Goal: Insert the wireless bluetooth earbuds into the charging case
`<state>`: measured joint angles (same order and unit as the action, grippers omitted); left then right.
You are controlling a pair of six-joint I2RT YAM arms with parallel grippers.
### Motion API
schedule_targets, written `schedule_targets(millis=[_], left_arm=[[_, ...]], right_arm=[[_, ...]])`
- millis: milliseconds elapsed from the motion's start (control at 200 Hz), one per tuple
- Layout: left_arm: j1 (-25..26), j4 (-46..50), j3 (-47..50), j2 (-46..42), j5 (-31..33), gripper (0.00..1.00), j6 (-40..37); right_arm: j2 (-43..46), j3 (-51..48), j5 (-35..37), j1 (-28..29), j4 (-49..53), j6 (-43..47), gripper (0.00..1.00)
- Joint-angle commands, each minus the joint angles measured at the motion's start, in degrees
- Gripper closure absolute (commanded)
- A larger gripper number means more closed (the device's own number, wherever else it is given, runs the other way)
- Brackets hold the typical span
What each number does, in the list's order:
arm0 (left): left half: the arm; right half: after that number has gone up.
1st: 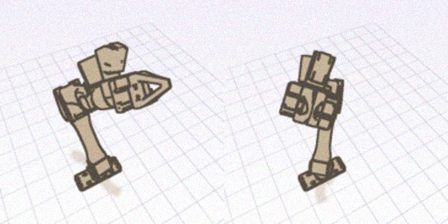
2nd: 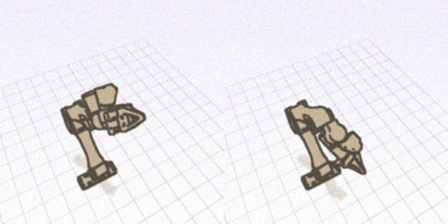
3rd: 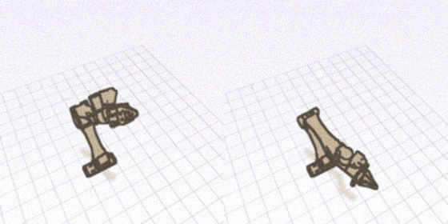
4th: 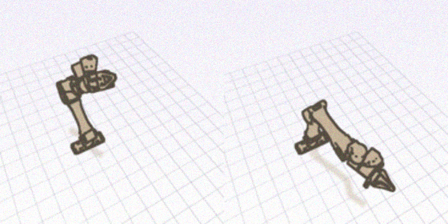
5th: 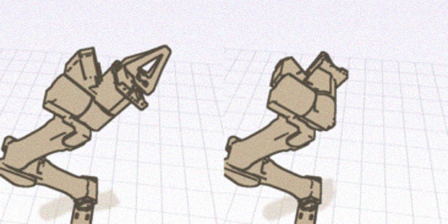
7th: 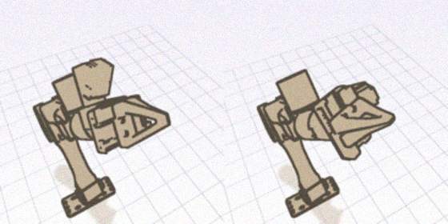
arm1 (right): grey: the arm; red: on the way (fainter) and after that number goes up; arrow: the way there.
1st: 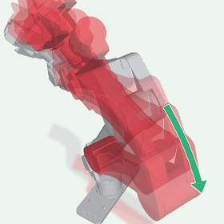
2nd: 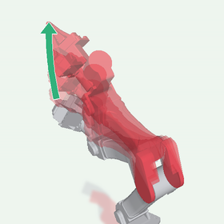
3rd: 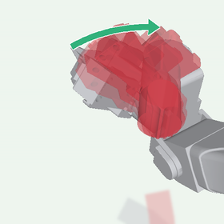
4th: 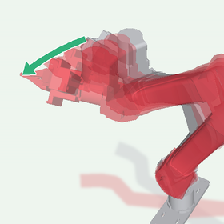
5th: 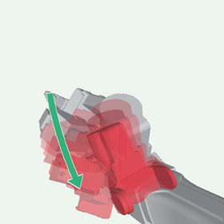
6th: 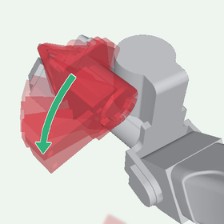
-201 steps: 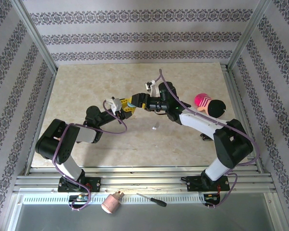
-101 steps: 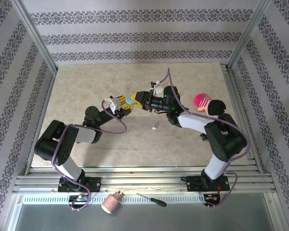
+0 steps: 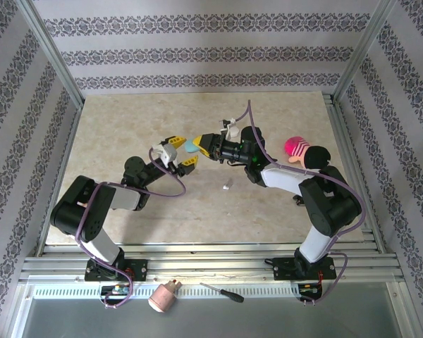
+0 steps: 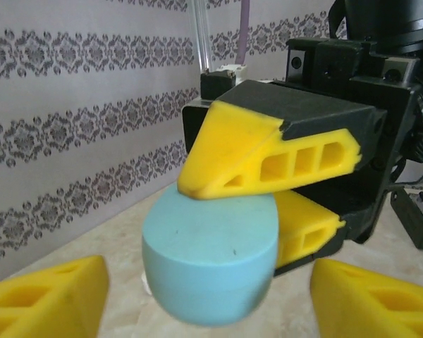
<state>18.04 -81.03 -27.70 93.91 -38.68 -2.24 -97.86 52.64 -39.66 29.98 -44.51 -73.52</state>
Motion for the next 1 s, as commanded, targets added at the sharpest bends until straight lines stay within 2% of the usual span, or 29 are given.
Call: schedule_targets(millis=[0,145,275,465,780,994], left_arm=[[0.3,0.0,2.3,-2.0,2.1,0.16,-1.9],[0.2,6.2,3.4,-4.9,3.1,0.06,-3.9],[0.1,14.3,3.8,-8.1,5.7,0.0,-6.1],[-0.3,22.6,3.9,-11.0,9.0,0.01,-7.1],[-2.0,34.9,-0.2,-11.1,14.4,0.01,-1.3],[-2.2,51.1,-6.6,-9.0,22.4,0.01,5.8]], right_arm=[[0.9,0.9,3.8,-1.1,6.4,8.0,0.83],[-2.5,4.1,7.2,-2.4,11.6,13.1,0.83],[-6.3,10.1,12.4,-2.6,21.1,20.5,0.83],[-15.3,20.4,22.0,-2.6,29.2,28.1,0.83],[-30.6,35.4,27.1,-3.1,34.7,28.2,0.82],[-34.2,38.4,27.4,-3.9,36.1,26.7,0.78]])
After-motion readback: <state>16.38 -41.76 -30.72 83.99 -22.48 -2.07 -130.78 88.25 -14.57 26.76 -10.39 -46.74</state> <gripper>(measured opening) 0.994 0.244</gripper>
